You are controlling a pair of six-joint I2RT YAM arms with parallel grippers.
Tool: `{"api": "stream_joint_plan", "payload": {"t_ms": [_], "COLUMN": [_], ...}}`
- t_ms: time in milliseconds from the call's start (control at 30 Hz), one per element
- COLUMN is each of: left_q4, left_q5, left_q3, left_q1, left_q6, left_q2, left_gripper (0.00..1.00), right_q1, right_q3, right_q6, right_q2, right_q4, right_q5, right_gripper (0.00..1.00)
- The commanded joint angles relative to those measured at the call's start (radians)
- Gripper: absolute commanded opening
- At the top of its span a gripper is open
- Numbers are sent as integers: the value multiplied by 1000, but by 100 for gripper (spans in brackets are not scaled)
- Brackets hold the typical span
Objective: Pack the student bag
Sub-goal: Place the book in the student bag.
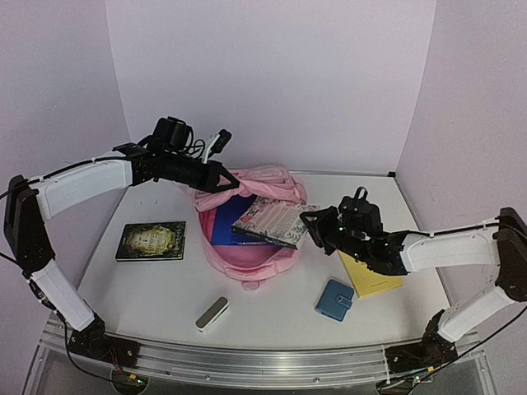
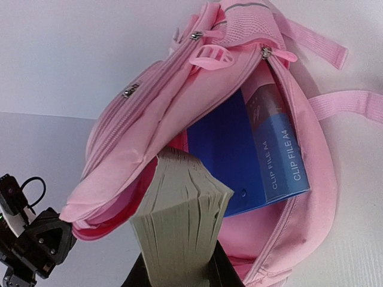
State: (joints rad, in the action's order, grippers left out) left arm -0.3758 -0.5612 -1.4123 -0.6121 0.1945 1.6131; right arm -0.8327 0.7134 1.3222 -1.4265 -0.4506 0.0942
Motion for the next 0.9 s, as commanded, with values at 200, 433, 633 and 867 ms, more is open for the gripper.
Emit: {"api": "stream_joint_plan", "payload": {"t_ms": [200,433,633,867], "left_q4": [126,154,154,149], "left_q5": [-61,-74,-70,-63], "left_q3": [36,72,74,72], "left_q1": [2,0,0,-1], "left_q6": [15,29,26,22], "left_q2": [-87,-101,-108,-114], "left_gripper": [0,0,0,0], "right_q1": [-267,-316,-318,-319], "right_q3": [163,397,568,588], "right_q6": [320,488,445,189], "right_q2": [-211,-410,-540,-534], "right_q4": [-46,196,303,302], "right_q5": [702,803,832,717], "right_gripper": [0,0,19,74]}}
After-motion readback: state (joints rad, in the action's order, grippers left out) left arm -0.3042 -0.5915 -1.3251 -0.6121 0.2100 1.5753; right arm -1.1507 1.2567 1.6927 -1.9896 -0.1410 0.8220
